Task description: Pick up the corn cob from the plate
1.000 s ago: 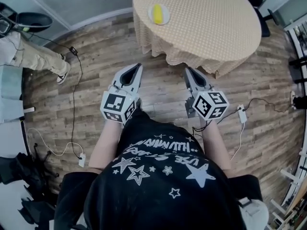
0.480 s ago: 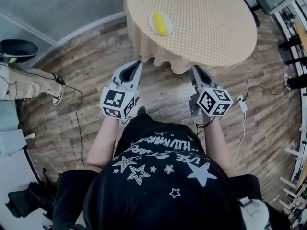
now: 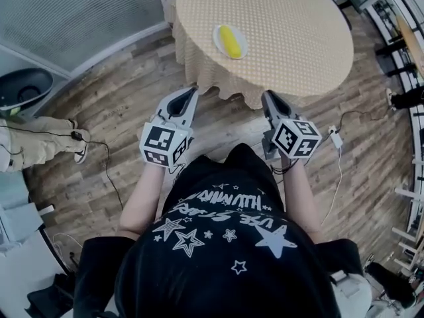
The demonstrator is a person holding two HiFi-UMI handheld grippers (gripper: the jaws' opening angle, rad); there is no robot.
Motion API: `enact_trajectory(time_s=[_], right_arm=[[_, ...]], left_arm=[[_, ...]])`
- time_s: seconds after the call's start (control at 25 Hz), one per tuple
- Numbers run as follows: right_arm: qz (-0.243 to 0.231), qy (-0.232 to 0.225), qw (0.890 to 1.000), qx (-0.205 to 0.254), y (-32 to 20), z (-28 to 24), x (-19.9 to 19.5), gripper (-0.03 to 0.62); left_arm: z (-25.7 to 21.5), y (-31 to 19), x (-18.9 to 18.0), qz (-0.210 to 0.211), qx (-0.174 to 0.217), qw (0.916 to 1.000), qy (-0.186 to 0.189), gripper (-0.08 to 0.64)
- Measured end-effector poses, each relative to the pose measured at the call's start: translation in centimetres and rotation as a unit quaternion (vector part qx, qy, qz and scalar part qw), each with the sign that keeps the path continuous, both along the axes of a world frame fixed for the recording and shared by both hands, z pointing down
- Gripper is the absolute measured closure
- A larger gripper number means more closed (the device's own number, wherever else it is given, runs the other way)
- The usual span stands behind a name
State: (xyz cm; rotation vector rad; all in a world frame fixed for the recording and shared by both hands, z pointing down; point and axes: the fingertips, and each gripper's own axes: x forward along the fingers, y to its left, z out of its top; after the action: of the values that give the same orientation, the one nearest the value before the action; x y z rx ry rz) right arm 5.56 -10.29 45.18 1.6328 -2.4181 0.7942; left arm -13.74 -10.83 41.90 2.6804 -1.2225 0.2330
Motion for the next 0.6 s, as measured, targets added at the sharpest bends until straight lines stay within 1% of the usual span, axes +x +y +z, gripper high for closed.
enact_trajectory(time_s=[0.16, 0.28, 0.48, 0.6], right_arm=[[-0.001, 0.009, 1.000, -0.013, -1.7, 0.6, -0.2, 0.555], [0.002, 0.009, 1.000, -0.024, -3.6, 1.1, -0.1, 0.554], [-0.002, 0.009, 0.999, -0.048, -8.1, 2.5, -0.4, 0.554], [-0.007, 0.008, 0.998, -0.056, -11.0, 2.9, -0.7, 0.554]], left_arm=[[0.6, -1.3, -0.6, -0.009, -0.012, 0.9999, 0.006, 0.552], [0.8, -2.4, -1.1, -0.020, -0.013, 0.9997, 0.003, 0.552], [1.3, -5.7, -2.4, -0.050, -0.019, 0.9986, 0.000, 0.552], [1.8, -7.7, -2.7, -0.057, -0.025, 0.9980, -0.001, 0.552]])
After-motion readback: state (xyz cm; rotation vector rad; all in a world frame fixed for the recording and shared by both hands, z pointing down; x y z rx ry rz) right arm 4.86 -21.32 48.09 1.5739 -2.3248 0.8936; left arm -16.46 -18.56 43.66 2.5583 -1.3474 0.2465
